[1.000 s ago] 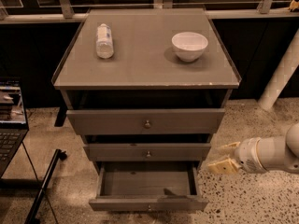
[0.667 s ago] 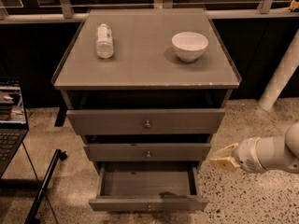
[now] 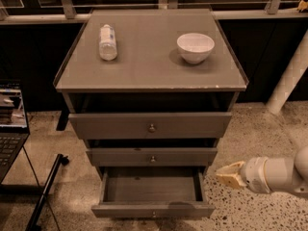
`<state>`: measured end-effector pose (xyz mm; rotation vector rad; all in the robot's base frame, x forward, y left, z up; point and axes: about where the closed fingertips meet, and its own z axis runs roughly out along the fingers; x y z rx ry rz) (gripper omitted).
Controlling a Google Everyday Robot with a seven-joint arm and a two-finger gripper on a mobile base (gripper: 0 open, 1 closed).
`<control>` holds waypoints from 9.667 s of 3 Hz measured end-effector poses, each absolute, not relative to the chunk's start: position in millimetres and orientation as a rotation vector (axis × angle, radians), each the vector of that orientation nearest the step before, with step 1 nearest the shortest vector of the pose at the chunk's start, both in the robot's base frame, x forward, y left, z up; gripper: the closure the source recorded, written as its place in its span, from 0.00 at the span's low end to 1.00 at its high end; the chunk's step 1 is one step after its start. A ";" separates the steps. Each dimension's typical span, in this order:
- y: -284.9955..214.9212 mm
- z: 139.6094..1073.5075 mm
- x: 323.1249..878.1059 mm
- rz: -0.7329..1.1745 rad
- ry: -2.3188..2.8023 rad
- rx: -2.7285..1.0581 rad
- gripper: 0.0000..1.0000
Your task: Close bottom drawer
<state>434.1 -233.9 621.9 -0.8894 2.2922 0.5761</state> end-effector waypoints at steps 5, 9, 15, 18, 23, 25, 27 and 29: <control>-193.6 360.4 416.4 0.612 2.255 -0.429 1.00; -226.3 159.7 407.2 0.620 2.396 -0.081 1.00; -210.6 110.5 517.1 0.617 2.336 -0.227 1.00; -194.8 141.1 565.9 0.615 2.245 -0.347 1.00; -188.7 170.7 632.8 0.574 2.205 -0.447 1.00; -212.0 177.9 580.9 0.680 2.294 -0.372 1.00; -215.1 158.7 476.1 0.863 2.455 -0.252 0.82; -215.3 158.8 476.9 0.862 2.454 -0.252 0.36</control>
Offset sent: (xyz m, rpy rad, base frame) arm -0.0061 0.0303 -0.3407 0.2689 -0.1074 -0.4751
